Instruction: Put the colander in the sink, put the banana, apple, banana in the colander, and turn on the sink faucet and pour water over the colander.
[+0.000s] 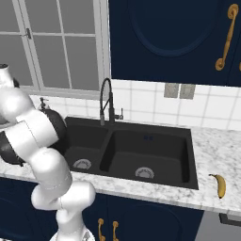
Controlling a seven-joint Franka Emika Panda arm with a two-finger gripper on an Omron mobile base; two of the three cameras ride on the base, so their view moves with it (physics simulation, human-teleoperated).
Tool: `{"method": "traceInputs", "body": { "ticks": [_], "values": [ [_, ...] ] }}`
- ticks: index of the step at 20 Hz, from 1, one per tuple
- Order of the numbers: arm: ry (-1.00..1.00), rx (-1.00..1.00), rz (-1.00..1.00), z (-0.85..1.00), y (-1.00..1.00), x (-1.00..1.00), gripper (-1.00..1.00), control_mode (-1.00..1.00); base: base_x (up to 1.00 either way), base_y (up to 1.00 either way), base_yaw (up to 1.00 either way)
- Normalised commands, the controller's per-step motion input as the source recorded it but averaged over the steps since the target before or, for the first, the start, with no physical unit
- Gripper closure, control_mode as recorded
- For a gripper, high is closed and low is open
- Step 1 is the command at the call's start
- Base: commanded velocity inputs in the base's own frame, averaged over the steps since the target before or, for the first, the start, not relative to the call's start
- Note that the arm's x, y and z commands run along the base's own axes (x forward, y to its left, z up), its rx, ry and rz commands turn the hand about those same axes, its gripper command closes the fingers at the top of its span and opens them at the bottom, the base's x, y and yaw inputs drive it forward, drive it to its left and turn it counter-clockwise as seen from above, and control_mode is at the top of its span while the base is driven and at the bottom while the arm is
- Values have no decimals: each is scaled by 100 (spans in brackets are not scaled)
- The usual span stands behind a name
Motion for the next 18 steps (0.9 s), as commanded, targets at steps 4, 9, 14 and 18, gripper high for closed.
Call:
{"method": "traceInputs", "body": {
  "ticks": [4, 9, 14, 18],
  "values": [
    [0, 22, -29, 3, -70, -57, 100, -100, 0, 0, 0],
    [0, 19, -33, 3, -71, -51, 100, -100, 0, 0, 0],
    [2, 2, -40, 0, -66, -32, 100, -100, 0, 0, 0],
    [5, 0, -34, 0, -69, -13, 100, -100, 0, 0, 0]
  ]
}}
